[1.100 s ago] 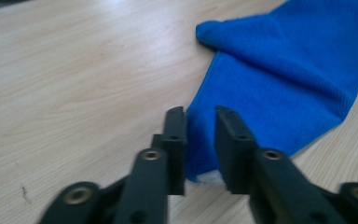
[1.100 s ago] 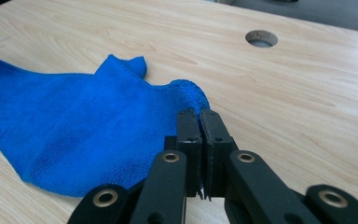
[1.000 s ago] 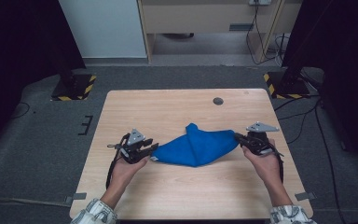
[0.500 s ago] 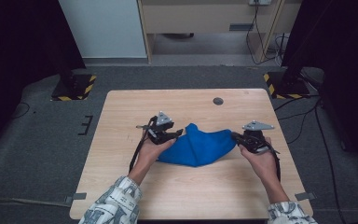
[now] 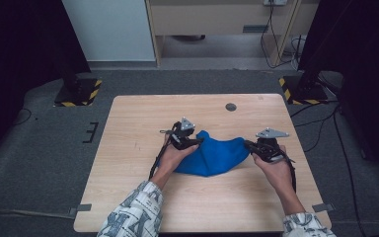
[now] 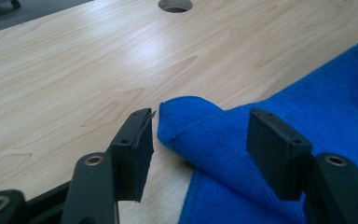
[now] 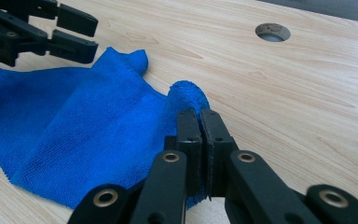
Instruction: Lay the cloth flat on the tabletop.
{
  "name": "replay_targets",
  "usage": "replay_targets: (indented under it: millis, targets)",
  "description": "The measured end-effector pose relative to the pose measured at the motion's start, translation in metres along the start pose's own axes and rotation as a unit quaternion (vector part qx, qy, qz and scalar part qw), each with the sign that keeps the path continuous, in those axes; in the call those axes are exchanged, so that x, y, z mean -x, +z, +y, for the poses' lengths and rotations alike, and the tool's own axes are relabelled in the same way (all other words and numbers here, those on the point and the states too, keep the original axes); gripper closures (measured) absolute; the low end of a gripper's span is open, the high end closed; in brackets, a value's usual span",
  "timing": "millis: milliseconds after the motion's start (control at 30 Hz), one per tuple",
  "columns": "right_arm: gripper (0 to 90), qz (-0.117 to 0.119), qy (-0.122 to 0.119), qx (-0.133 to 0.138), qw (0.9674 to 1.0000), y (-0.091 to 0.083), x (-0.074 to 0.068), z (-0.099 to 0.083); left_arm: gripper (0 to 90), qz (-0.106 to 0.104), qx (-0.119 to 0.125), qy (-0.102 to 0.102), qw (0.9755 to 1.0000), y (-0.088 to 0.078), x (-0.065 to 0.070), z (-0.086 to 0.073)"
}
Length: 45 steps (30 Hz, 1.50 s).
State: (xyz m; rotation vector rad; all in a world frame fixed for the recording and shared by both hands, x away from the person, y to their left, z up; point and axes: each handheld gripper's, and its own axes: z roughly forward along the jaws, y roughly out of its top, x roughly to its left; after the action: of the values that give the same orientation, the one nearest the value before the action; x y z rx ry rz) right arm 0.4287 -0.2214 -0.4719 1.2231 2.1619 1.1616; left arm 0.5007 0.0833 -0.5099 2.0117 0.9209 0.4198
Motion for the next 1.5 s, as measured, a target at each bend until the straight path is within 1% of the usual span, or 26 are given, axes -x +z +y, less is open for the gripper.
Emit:
replay_targets:
  millis: [100,167,233,267,300,333,367,433,467,500,533,567,600,667,700,767,800,833,933,1067,1133,1200,1300,1367,1433,1500]
  targets:
    - [87.9,0.000,-0.002,0.000,1.0000,0.001,0.001,-0.001,40.5,0.001,-0.009,-0.007,0.9999,0.007,-0.005,-0.004]
    - [87.9,0.000,0.001,0.000,1.0000,0.001,0.001,-0.001,42.2,-0.009,-0.012,-0.020,0.9997,0.010,-0.008,-0.007]
    - [87.9,0.001,0.003,-0.002,1.0000,0.001,0.001,-0.001,44.5,-0.014,-0.021,-0.022,0.9994,0.014,-0.009,-0.010]
    - [88.0,0.000,0.003,-0.002,1.0000,0.001,0.001,-0.001,46.8,-0.021,-0.026,-0.025,0.9991,0.016,-0.009,-0.012]
    - [88.0,0.000,0.003,-0.002,1.0000,0.001,0.001,-0.001,49.4,-0.021,-0.026,-0.025,0.9991,0.016,-0.009,-0.012]
    - [87.9,0.000,0.003,-0.001,1.0000,0.001,0.001,-0.001,49.4,-0.026,-0.027,-0.026,0.9990,0.017,-0.008,-0.012]
    - [87.9,0.001,0.003,-0.001,1.0000,0.001,0.001,-0.001,51.1,-0.028,-0.030,-0.022,0.9989,0.018,-0.006,-0.013]
    - [87.9,0.001,0.004,0.000,1.0000,0.001,0.001,-0.001,57.1,-0.026,-0.042,-0.012,0.9987,0.020,-0.003,-0.013]
    - [87.9,0.000,0.004,0.002,1.0000,0.001,0.001,-0.001,65.2,-0.030,-0.043,-0.013,0.9985,0.020,-0.003,-0.013]
    - [87.9,0.001,0.004,0.002,1.0000,0.000,0.001,-0.001,69.2,-0.033,-0.044,-0.013,0.9984,0.020,-0.002,-0.013]
    - [87.9,0.001,0.004,0.002,1.0000,0.000,0.001,-0.001,69.2,-0.032,-0.045,-0.012,0.9984,0.019,-0.001,-0.013]
    - [87.9,0.000,0.002,0.003,1.0000,0.000,0.001,-0.001,74.0,-0.033,-0.045,-0.013,0.9984,0.019,-0.001,-0.012]
    - [87.9,0.000,0.001,0.004,1.0000,0.001,0.001,-0.001,82.1,-0.036,-0.045,-0.014,0.9982,0.019,0.000,-0.012]
    - [87.9,0.000,0.001,0.004,1.0000,0.000,0.000,-0.001,84.1,-0.035,-0.048,-0.015,0.9981,0.018,0.000,-0.012]
    - [87.9,0.000,0.001,0.005,1.0000,0.000,0.000,0.000,85.3,-0.036,-0.043,-0.020,0.9982,0.016,0.000,-0.011]
    - [87.9,-0.002,0.001,0.010,1.0000,-0.001,0.000,0.000,86.1,-0.032,-0.033,-0.023,0.9986,0.011,0.000,-0.009]
    - [87.9,-0.003,0.002,0.010,0.9999,-0.002,0.000,0.001,86.1,-0.026,-0.023,-0.020,0.9992,0.003,0.000,-0.006]
    - [87.9,-0.003,0.001,0.011,0.9999,-0.002,0.000,0.001,86.4,-0.026,-0.023,-0.020,0.9992,0.003,0.000,-0.006]
    - [88.0,-0.003,0.000,0.014,0.9999,-0.003,-0.001,0.003,87.0,-0.022,-0.014,-0.012,0.9996,-0.012,0.000,-0.005]
    - [88.0,-0.002,-0.006,0.018,0.9998,-0.003,-0.005,0.007,87.2,-0.015,-0.001,-0.006,0.9999,-0.034,-0.001,-0.006]
    - [88.0,0.001,-0.012,0.019,0.9998,-0.003,-0.009,0.010,87.3,-0.015,0.003,-0.007,0.9999,-0.046,-0.002,-0.008]
    - [88.0,0.005,-0.015,0.020,0.9997,-0.002,-0.015,0.014,87.4,-0.011,0.004,-0.005,0.9999,-0.063,-0.004,-0.013]
    - [88.0,0.012,-0.026,0.021,0.9994,0.003,-0.027,0.020,87.4,-0.009,0.009,-0.014,0.9998,-0.080,-0.009,-0.020]
    - [88.0,0.020,-0.030,0.021,0.9991,0.007,-0.033,0.022,87.5,-0.010,0.004,-0.026,0.9996,-0.088,-0.010,-0.028]
    - [88.0,0.023,-0.036,0.014,0.9990,0.011,-0.038,0.023,87.5,-0.010,0.001,-0.030,0.9995,-0.094,-0.007,-0.037]
    - [88.0,0.028,-0.040,0.007,0.9988,0.014,-0.043,0.021,87.4,-0.017,-0.011,-0.032,0.9993,-0.097,-0.002,-0.044]
